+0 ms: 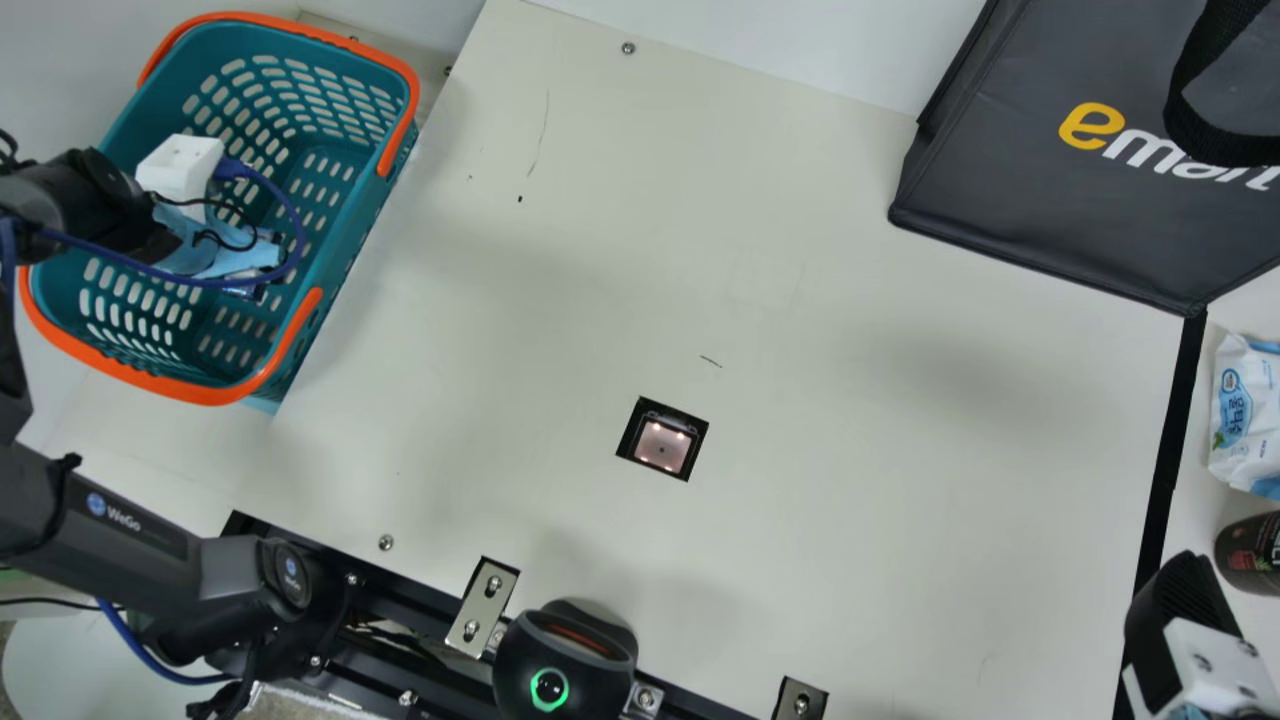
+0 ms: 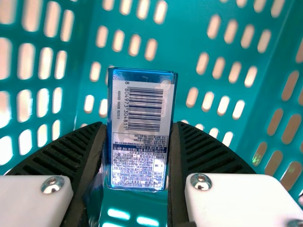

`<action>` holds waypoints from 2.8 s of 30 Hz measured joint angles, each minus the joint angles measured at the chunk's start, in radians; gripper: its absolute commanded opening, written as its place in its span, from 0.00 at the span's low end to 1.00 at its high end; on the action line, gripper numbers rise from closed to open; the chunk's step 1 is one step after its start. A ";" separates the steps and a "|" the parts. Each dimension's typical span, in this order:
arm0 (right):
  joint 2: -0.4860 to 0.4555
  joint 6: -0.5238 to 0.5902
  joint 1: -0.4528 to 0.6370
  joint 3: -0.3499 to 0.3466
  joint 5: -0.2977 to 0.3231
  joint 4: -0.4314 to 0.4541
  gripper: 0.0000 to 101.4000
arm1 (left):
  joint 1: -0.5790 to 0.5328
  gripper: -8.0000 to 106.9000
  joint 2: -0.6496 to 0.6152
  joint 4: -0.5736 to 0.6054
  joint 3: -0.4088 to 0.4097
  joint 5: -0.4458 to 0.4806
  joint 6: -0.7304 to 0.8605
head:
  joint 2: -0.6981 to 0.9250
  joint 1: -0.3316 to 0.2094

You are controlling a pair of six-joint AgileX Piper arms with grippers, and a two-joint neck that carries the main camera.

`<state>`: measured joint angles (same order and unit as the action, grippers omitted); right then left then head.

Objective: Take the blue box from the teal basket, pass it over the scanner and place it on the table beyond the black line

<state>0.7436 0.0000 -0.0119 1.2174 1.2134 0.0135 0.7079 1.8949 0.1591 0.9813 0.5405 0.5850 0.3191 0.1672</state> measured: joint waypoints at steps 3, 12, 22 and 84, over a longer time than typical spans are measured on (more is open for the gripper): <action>0.000 0.000 0.000 0.000 0.000 0.000 0.94 | -0.005 0.00 -0.027 -0.028 0.008 0.020 -0.093 | 0.000 0.000; 0.000 0.000 0.000 0.000 0.000 0.000 0.94 | -0.029 0.00 -0.126 -0.085 0.028 0.095 -0.341 | 0.000 0.000; 0.000 0.000 0.000 0.000 -0.002 0.000 0.94 | -0.057 0.00 -0.260 -0.066 0.047 0.188 -0.496 | -0.002 0.000; 0.000 0.000 0.000 0.000 -0.002 0.000 0.94 | -1.163 0.00 -0.664 -0.259 -0.088 0.436 -1.232 | 0.000 0.000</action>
<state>0.7436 0.0000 -0.0119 1.2174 1.2115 0.0135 -0.4556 1.2308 -0.1002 0.8933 0.9763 -0.6472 0.3191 0.1672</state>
